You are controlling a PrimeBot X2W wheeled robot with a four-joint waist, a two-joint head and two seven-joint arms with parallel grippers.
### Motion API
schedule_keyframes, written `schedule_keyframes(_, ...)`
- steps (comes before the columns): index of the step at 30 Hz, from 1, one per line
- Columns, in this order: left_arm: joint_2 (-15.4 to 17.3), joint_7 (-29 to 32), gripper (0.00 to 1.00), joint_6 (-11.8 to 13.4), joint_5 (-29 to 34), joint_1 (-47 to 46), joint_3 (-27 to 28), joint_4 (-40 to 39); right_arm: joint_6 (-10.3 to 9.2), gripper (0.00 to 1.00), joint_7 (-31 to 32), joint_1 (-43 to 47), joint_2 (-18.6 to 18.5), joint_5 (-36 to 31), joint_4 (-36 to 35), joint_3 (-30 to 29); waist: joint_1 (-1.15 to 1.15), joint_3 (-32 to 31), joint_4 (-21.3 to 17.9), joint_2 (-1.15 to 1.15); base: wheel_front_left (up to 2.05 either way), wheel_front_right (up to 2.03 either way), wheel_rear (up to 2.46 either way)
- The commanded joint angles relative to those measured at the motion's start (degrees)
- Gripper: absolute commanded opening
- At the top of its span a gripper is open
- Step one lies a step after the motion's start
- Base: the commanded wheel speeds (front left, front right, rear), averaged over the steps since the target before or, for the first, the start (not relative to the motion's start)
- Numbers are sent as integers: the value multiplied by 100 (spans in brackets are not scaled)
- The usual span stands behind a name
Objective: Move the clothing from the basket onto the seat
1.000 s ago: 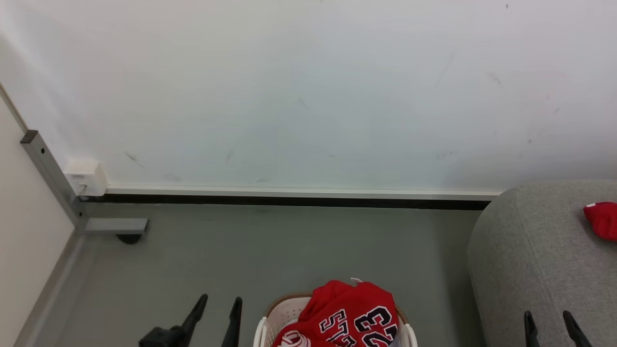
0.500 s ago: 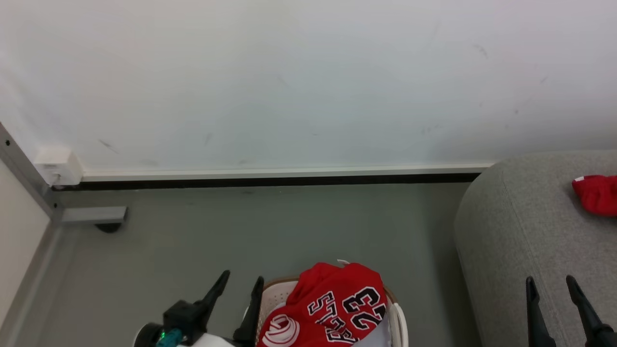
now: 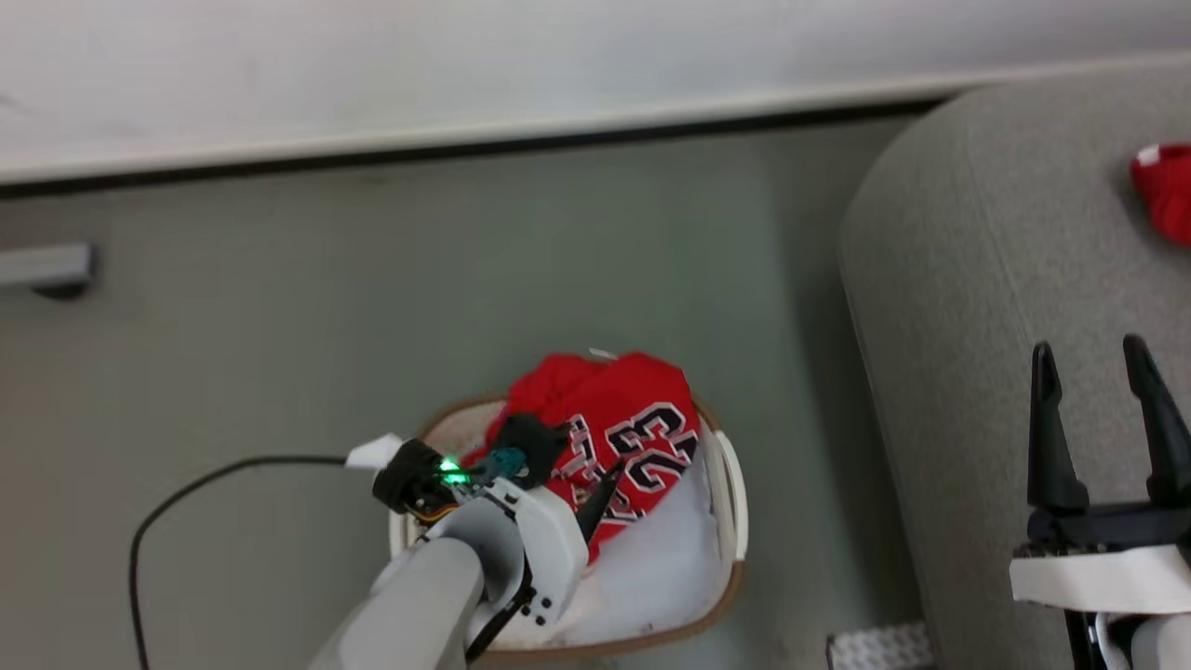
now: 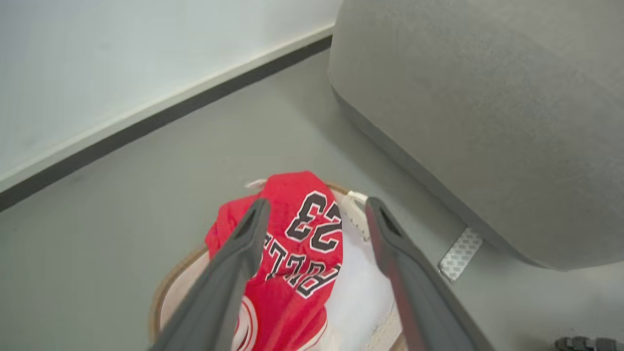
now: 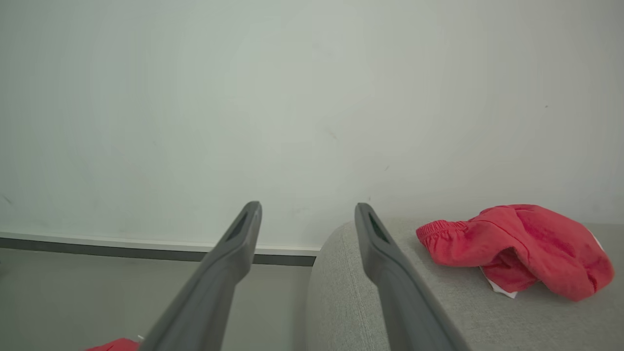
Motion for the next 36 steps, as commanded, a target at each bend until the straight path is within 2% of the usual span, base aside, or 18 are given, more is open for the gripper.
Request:
schedule_keyframes(1, 61, 147, 100, 15, -94, -185, -122, 239, -14, 100, 1, -181, 2, 36, -71, 34, -2, 898, -470, 0, 0, 0, 0)
schedule_keyframes(5, 184, 503, 100, 15, -124, -707, -461, 959, -15, 100, 1, -486, 4, 122, -271, 176, -2, 1540, -724, 0, 0, 0, 0)
schedule_keyframes(12, 279, 606, 100, 15, -158, -1438, -876, 1871, -15, 100, 1, -835, 5, 454, -616, 283, -2, 2429, -978, 0, 0, 0, 0)
schedule_keyframes(18, 423, 472, 100, 15, -134, -2032, -1199, 2464, -15, 100, 1, -995, 4, 628, -790, 356, -2, 2918, -1037, 0, 0, 0, 0)
schedule_keyframes(22, 500, 311, 100, 106, 39, -2380, -1313, 2786, -15, 100, 1, -1111, 3, 679, -875, 445, -2, 3193, -1122, 0, 0, 0, 0)
schedule_keyframes(27, 477, 192, 100, 85, 109, -2588, -1457, 3129, -15, 100, 1, -1127, 2, 724, -891, 539, -2, 3389, -1219, 0, 0, 0, 0)
schedule_keyframes(28, 454, 169, 46, 78, 98, -2599, -1480, 3194, -15, 100, 1, -1118, 2, 726, -883, 540, -2, 3402, -1236, 0, 0, 0, 0)
schedule_keyframes(29, 433, 146, 27, 64, 89, -2596, -1509, 3241, -15, 100, 1, -1106, 3, 729, -872, 541, -2, 3409, -1247, 0, 0, 0, 0)
schedule_keyframes(30, 427, 116, 0, 61, 71, -2587, -1530, 3281, -15, 100, 1, -1094, 3, 734, -866, 540, -2, 3412, -1257, 0, 0, 0, 0)
schedule_keyframes(36, 297, -57, 0, 14, -101, -2395, -1618, 3436, -15, 100, 1, -1029, 4, 707, -753, 441, -2, 3193, -1175, 0, 0, 0, 0)
